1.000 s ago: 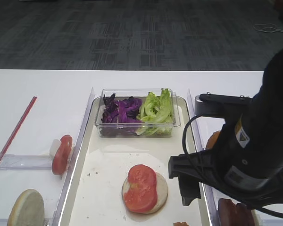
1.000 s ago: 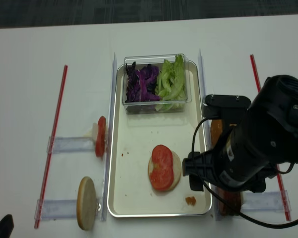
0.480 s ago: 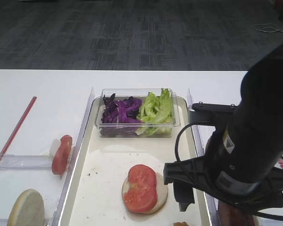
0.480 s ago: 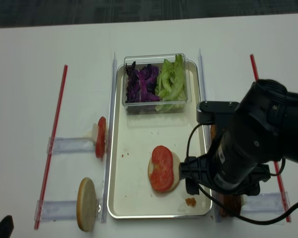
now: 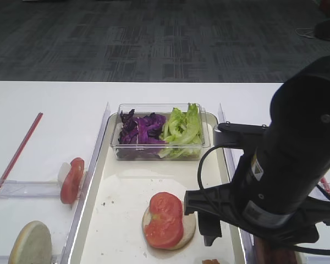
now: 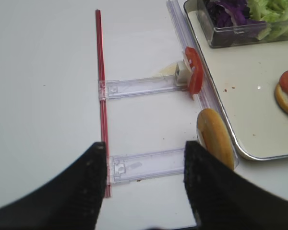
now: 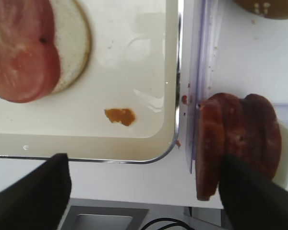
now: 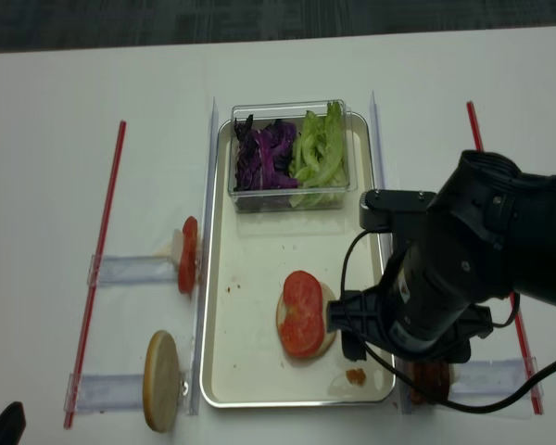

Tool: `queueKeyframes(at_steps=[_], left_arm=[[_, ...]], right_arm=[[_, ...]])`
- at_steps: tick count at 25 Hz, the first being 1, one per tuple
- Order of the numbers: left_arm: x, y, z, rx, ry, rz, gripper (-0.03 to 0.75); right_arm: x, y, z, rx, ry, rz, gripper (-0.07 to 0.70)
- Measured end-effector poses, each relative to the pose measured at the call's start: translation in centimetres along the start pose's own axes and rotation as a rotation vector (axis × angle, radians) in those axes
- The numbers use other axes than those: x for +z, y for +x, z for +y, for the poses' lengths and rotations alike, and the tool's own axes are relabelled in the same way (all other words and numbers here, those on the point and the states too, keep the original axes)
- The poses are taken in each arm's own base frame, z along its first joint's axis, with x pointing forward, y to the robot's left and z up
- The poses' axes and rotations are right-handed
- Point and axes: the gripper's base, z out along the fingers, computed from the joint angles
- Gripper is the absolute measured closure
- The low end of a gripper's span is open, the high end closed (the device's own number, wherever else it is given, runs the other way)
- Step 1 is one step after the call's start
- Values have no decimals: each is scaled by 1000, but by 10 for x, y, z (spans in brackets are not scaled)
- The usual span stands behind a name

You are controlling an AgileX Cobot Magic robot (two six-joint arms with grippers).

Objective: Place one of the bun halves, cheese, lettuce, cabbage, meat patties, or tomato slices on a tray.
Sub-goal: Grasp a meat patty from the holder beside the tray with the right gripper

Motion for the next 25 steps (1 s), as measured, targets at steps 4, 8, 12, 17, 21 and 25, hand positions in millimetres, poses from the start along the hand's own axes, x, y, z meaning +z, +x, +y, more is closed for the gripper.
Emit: queueKeyframes(at_steps=[4, 8, 12, 17, 21, 25], left_arm=[[0, 0, 0, 0, 0, 0, 365], [0, 0, 0, 0, 0, 0, 365], [0, 0, 0, 0, 0, 0, 365], [0, 0, 0, 0, 0, 0, 365], [0, 0, 0, 0, 0, 0, 365], [0, 0, 0, 0, 0, 0, 365]], right_arm=[[1, 0, 0, -4, -1, -2, 87], [1, -1, -1, -12, 11, -3, 127], [1, 0, -3, -27, 39, 2, 134], [5, -1, -4, -32, 64, 17, 135], [12, -2, -3, -31, 78, 31, 135], [12, -4, -2, -31, 65, 18, 135]])
